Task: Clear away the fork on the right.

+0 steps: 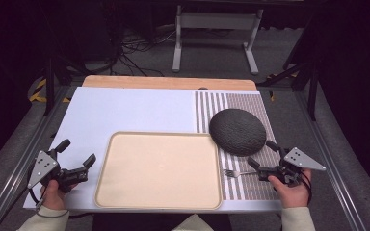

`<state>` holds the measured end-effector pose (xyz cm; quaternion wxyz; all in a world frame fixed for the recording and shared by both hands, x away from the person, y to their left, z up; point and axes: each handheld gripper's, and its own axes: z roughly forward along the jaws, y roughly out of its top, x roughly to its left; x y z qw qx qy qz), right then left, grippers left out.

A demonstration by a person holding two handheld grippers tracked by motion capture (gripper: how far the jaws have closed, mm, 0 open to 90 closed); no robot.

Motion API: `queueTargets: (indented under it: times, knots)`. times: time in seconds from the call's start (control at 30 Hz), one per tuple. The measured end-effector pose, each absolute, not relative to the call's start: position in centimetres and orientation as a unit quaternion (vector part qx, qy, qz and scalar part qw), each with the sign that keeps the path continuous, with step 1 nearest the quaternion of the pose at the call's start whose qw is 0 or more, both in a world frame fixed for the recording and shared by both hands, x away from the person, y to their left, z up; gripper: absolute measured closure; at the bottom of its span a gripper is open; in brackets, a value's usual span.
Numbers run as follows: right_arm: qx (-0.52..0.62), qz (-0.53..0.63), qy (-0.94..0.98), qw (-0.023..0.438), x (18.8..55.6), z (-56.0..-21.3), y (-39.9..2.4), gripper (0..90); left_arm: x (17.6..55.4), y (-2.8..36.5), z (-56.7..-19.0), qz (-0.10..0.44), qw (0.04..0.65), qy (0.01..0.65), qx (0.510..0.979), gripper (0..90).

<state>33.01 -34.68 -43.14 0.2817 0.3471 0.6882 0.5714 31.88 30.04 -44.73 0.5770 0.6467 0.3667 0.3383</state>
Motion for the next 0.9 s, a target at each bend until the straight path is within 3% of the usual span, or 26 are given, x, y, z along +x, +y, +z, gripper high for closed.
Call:
queueTargets:
  times: [0.9]
  knots:
    - [0.342,0.574,0.696,0.263,33.1,-41.8,-34.7,3.0,31.9,29.9,-44.8,0.339,0.574,0.368,0.648,0.0]
